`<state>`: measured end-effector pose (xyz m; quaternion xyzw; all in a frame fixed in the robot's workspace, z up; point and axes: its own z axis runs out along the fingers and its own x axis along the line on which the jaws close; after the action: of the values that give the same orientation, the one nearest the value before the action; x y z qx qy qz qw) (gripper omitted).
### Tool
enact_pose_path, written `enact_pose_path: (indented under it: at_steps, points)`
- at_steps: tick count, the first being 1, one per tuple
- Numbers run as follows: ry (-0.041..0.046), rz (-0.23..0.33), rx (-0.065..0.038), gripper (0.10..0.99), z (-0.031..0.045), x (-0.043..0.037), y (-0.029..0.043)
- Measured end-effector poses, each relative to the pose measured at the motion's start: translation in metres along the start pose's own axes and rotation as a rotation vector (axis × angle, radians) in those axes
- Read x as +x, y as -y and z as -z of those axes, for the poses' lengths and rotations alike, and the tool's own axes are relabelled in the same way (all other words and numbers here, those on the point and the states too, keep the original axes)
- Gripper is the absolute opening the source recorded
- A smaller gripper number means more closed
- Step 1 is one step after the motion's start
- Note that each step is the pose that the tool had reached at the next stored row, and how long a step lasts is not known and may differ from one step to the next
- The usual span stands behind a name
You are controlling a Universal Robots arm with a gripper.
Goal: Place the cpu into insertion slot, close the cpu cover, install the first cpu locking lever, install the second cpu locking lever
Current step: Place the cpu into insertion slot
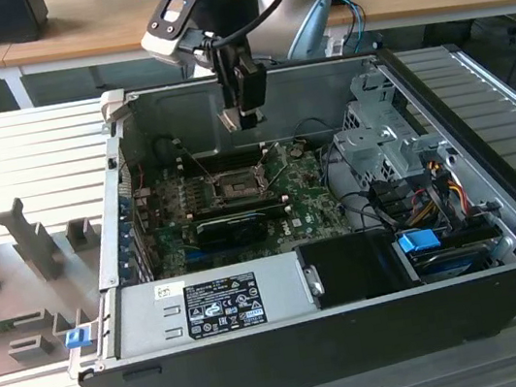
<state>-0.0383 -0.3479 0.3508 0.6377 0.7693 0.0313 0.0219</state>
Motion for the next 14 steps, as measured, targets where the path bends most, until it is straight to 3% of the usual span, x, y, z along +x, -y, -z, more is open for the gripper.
enact_pose_path:
  at_steps: [14]
  points:
    - [0.0096, -0.111, 0.0, 0.529, -0.0039, 0.0001, 0.0003]
